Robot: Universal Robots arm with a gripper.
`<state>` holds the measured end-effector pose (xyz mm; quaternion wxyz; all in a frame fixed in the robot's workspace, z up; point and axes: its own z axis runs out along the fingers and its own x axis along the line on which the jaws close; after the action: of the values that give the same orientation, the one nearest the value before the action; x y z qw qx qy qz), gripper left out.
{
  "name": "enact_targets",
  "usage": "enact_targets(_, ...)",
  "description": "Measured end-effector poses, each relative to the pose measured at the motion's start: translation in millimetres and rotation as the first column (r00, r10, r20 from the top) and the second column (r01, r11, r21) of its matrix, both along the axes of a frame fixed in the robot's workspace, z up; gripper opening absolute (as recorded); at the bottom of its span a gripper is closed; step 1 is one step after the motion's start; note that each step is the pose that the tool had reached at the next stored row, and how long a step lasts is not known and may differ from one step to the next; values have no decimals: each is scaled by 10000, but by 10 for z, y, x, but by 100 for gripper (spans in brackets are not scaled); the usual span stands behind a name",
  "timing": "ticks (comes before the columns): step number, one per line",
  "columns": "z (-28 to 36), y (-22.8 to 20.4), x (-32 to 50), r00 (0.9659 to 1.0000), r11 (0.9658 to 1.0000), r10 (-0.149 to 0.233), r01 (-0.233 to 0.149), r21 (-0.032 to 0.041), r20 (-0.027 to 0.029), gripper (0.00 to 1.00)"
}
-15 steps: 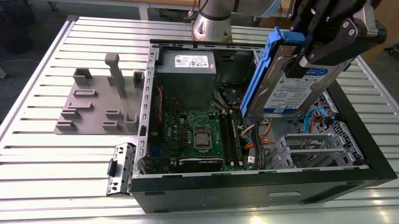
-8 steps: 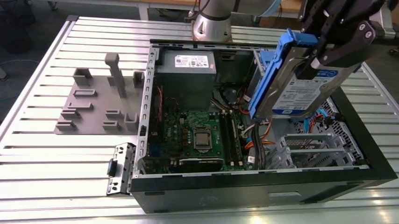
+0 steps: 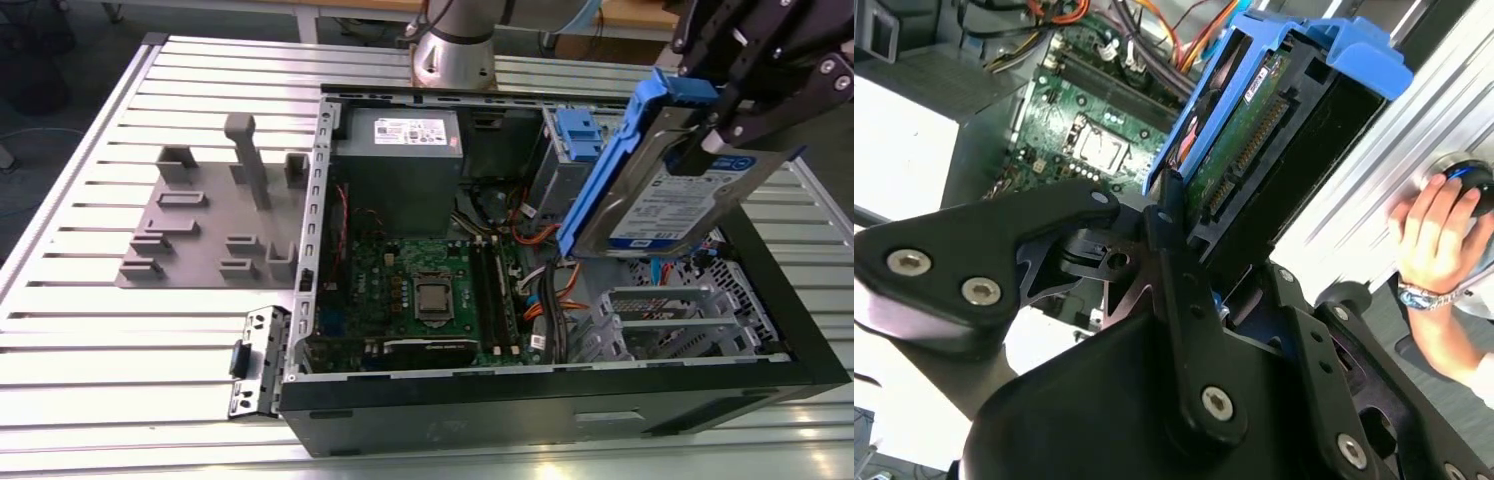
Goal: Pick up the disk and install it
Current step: 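Pick up the disk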
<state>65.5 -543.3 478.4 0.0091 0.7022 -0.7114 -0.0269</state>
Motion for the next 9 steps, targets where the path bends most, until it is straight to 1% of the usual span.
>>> enact_targets(2, -2, -18, 58, 10000, 10000, -1, 1, -1, -8, 36)
enact_targets(4, -4, -46, 102, 10000, 10000, -1, 1, 7, -14, 36)
enact_targets(9, -14, -144, 145, 10000, 10000, -1, 1, 97, -16, 36)
